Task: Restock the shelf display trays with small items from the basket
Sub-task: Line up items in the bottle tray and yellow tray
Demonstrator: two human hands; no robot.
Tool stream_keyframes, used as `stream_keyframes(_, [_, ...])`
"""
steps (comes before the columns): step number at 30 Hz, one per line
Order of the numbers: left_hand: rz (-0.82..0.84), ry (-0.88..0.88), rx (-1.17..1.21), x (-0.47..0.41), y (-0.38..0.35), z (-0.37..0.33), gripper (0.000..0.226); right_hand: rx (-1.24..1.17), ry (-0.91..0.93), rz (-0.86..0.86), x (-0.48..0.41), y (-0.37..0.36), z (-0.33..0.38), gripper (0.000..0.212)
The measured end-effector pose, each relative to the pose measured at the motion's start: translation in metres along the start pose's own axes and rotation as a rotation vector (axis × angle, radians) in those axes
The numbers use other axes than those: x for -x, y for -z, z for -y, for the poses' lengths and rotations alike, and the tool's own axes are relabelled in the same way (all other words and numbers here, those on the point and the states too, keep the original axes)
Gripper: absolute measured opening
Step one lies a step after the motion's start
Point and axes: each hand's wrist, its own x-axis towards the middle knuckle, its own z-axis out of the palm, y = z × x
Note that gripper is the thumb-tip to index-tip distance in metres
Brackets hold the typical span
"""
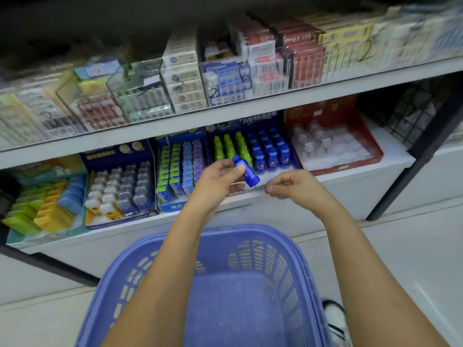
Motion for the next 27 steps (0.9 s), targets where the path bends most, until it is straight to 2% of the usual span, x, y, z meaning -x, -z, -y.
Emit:
stream_keyframes(5, [0.009, -0.071, -0.061, -0.021, -0.009, -0.002, 0.015, -0.095, 0.071, -0.058, -0.012, -0.001, -0.01, 0.014])
stream_keyframes(8, [0.026, -0.106, -0.159, -0.03, -0.016, -0.003, 0.017, -0.212, 0.085, -0.038, -0.017, 0.003, -0.014, 0.022])
stream_keyframes(14, [-0.002, -0.027, -0.375, -0.044, -0.029, -0.011, 0.026, -0.318, 0.115, -0.043, -0.021, 0.003, -0.02, 0.019])
stream_keyframes(17, [0.034, 0.0, -0.389, -0.047, -0.029, -0.016, 0.019, -0.345, 0.079, 0.006, -0.02, 0.007, -0.019, 0.018])
stream_keyframes(19, [0.082, -0.02, -0.329, -0.047, -0.026, -0.018, 0.01, -0.363, 0.057, 0.03, -0.019, 0.01, -0.017, 0.02])
stream_keyframes(23, [0.085, -0.055, -0.179, -0.043, -0.022, -0.018, 0.01, -0.368, 0.056, 0.019, -0.017, 0.008, -0.013, 0.029])
stream_keyframes(25, [0.085, -0.062, -0.21, -0.043, -0.024, -0.015, 0.007, -0.306, 0.078, 0.005, -0.017, 0.005, -0.011, 0.025])
stream_keyframes(27, [0.119, -0.042, -0.352, -0.045, -0.029, -0.01, 0.004, -0.236, 0.08, -0.003, -0.019, 0.005, -0.008, 0.024])
